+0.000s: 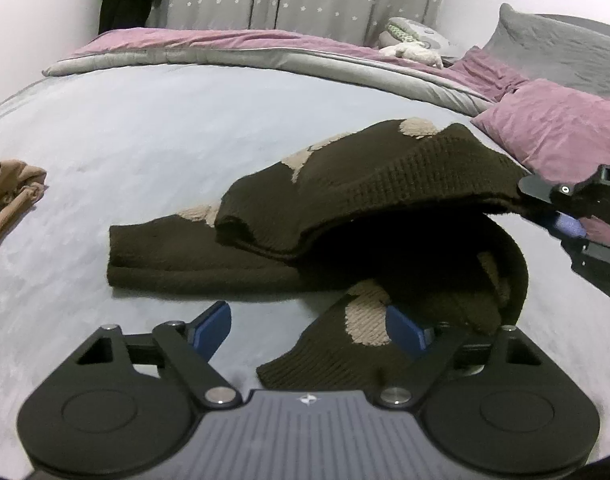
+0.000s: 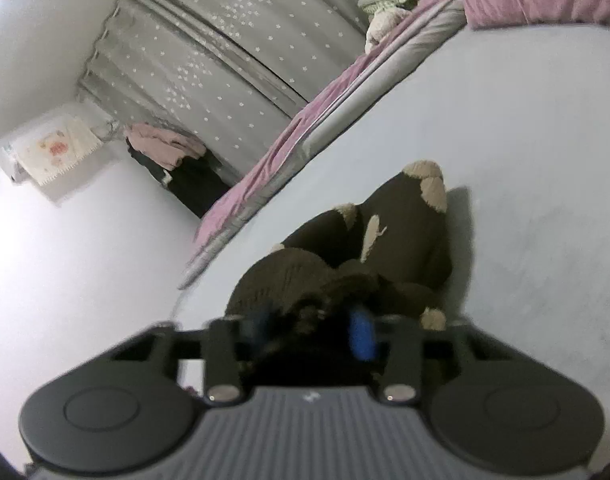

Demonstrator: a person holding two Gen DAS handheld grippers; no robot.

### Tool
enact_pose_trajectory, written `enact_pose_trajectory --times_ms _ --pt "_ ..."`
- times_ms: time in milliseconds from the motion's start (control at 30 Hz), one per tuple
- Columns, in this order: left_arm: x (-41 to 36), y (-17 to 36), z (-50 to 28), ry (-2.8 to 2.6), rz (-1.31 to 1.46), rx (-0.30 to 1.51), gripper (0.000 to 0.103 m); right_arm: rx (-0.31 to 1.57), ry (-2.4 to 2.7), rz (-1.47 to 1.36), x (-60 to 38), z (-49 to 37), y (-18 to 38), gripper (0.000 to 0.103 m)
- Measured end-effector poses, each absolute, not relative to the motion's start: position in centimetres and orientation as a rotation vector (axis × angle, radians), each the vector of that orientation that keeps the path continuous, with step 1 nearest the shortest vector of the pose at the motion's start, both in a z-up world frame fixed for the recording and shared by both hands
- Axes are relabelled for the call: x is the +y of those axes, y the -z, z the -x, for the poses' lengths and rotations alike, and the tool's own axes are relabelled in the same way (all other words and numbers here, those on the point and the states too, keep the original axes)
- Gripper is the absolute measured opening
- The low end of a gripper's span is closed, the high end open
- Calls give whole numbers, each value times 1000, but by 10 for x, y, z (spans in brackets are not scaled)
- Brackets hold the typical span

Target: Fold clothes

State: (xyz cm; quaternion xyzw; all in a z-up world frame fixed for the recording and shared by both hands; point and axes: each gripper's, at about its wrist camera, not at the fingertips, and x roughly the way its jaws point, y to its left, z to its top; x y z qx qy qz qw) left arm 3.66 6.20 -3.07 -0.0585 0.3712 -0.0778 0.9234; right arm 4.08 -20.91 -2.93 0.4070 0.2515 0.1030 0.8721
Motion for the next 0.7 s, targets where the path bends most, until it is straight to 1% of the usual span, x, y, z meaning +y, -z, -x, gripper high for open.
enact_pose_trajectory --times_ms 100,367,400,700 --pt "65 31 -37 164 127 763 85 517 -239 -876 -213 -38 30 13" --pt "83 30 -44 153 198 771 85 463 -227 -856 -223 -16 11 10" --pt "86 30 -45 150 214 772 85 460 -228 -854 -224 -14 10 8" --pt "106 32 -54 138 337 774 85 425 -218 -781 -245 24 -8 7"
